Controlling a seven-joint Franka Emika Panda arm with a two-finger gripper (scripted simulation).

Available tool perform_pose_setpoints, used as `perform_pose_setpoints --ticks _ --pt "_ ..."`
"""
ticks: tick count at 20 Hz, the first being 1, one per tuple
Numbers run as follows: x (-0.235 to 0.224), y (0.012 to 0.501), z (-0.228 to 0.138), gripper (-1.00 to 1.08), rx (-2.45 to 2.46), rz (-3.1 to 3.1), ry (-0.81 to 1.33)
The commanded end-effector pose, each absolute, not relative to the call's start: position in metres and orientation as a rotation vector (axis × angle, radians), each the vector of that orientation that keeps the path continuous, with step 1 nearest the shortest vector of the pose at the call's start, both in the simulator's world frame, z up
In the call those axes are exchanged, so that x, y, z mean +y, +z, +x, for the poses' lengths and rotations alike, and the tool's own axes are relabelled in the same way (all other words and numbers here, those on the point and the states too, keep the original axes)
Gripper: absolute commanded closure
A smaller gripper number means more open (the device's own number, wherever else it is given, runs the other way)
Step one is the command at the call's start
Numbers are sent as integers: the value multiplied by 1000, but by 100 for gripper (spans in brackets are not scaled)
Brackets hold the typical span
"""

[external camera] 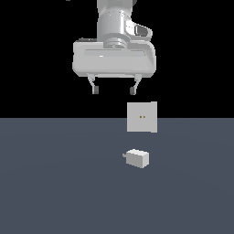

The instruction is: Plug the charger into the wall socket.

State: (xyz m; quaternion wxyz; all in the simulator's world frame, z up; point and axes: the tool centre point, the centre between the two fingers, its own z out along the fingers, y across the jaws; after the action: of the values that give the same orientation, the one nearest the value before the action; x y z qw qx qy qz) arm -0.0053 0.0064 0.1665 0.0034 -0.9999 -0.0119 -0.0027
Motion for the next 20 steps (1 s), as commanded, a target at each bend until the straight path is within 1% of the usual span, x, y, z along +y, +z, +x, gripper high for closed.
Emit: perform_pose_setpoints --ticks 1,10,20 --pt "6 167 -5 -92 -37 -3134 -9" --pt "4 162 -10 -92 -100 -3124 -43" --pt "-3 148 -22 -92 -292 -3083 -149"
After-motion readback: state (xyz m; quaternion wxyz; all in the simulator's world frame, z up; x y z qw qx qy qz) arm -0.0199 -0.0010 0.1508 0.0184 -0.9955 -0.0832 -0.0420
